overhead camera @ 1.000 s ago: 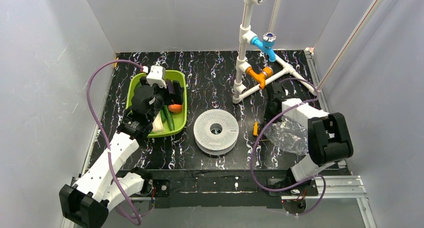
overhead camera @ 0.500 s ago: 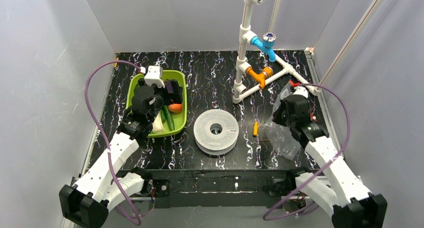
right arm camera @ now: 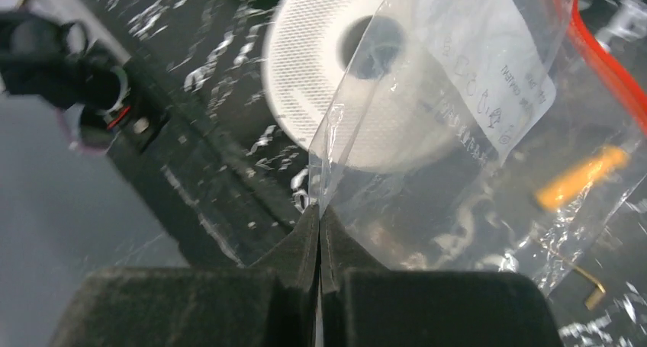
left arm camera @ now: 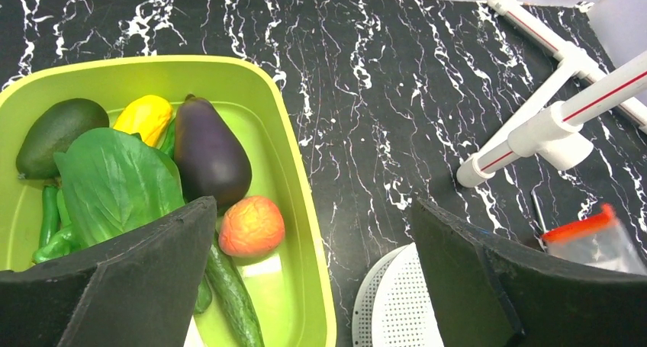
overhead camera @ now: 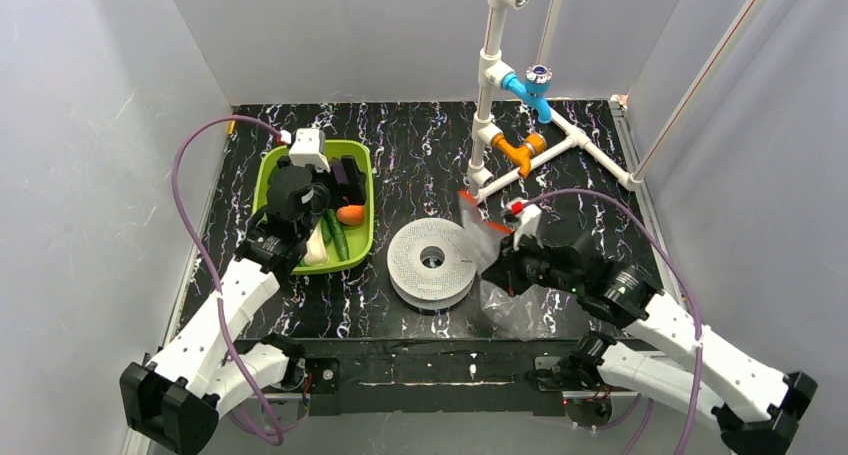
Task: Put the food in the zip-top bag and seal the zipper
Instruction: Pick up the zipper food storage bag at the center of the board.
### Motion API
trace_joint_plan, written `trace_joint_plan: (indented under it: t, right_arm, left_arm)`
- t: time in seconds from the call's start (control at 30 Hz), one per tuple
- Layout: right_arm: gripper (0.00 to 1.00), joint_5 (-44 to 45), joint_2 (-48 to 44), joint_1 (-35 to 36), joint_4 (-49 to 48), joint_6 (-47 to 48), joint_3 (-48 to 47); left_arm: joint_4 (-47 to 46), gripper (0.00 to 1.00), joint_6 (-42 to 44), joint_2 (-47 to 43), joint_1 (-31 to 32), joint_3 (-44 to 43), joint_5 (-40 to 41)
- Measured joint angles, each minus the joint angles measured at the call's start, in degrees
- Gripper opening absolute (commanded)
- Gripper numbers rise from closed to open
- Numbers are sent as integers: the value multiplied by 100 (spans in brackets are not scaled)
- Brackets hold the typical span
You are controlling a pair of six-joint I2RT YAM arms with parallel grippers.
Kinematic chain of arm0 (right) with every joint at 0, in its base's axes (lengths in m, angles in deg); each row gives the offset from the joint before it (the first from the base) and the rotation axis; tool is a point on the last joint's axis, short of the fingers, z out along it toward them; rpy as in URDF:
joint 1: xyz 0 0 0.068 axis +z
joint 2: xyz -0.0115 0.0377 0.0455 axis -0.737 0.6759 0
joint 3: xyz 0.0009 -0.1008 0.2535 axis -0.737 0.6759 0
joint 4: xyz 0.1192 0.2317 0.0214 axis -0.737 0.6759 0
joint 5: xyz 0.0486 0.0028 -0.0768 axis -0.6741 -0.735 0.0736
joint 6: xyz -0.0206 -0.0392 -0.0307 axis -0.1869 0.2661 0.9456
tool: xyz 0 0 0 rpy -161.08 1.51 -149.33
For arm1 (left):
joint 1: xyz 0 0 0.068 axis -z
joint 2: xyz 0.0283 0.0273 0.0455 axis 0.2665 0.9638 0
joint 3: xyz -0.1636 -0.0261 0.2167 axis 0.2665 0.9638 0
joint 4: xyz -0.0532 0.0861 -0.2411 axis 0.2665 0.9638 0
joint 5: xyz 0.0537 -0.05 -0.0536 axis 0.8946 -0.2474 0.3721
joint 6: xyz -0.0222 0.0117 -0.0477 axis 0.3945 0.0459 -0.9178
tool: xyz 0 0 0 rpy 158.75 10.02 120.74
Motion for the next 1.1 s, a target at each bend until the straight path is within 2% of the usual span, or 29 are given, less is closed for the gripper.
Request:
trace_joint_plan:
  t: [0.2,0.33,0.57,0.67,0.77,0.83,0.97,1.1]
  right_arm:
    - [1,-291,867,711,-680,814,-521]
    - [1,-396,1376,740,-1177,1394,-734]
    - [1,-517,2488,740,-1812,2852,-2031]
    - [1,-568,2826,740,-2012,3576,-2315]
    - [1,-715,3170,740,-2002,4121,-2550]
    - [1,-822,3378,740,-1972,4459,-2669]
    - [1,-970,3619,740,-1916,4881,-2706]
    - [1,-1164,3643,740,-1952,5040,-2706]
  left_arm:
    - [344,99,-59,229,0,-252,23]
    - [736,99,-195,270,5,-509,333]
    - [1474,99,-514,199,-240,-1201,354]
    - [1877,99,-848,230,-909,-1642,-136]
    - [2310,99,-1281,350,-1771,-2139,-903]
    - [2571,99,-1552,434,-2117,-2423,-1421]
    - [2729,100,-2086,441,-2247,-2571,-2624]
    - [2563,99,-2597,353,-2243,-2202,-3534]
